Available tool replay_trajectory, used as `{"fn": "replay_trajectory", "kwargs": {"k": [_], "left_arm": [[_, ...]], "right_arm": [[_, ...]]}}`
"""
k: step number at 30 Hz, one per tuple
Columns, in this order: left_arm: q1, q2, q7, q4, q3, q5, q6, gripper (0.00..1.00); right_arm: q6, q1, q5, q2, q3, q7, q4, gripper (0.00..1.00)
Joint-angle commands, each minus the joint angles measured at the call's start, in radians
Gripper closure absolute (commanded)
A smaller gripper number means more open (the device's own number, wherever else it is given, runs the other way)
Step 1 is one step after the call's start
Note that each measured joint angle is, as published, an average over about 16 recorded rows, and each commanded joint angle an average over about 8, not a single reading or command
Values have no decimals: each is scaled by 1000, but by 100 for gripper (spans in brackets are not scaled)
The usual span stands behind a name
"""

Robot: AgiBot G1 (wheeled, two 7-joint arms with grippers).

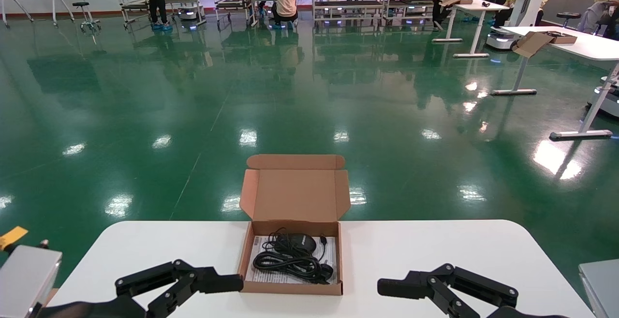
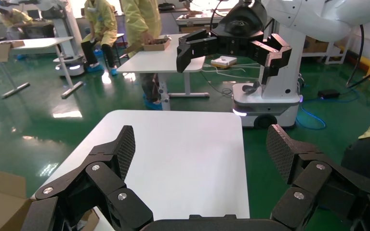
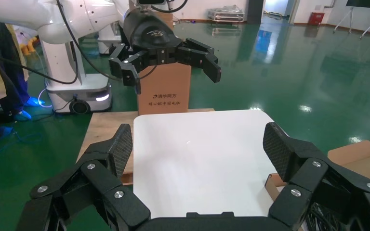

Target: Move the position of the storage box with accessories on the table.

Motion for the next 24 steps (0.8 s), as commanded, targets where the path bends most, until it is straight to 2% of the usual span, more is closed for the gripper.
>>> {"fn": "replay_trajectory", "kwargs": {"k": [1,11,15,20,24], "left_arm": [[0,0,0,0,0,0,0,0],[0,0,0,0,0,0,0,0],[0,0,0,0,0,0,0,0],[0,0,0,0,0,0,0,0],[0,0,0,0,0,0,0,0]], "right_arm": [[0,0,0,0,0,0,0,0],[-5,3,-17,4,-9,5,-6,0],[6,18,-56,4,-35,52,-26,0],[85,87,-136,-15,-97,246,-39,0],[133,201,-243,-57,-170,441,-46,0]]}}
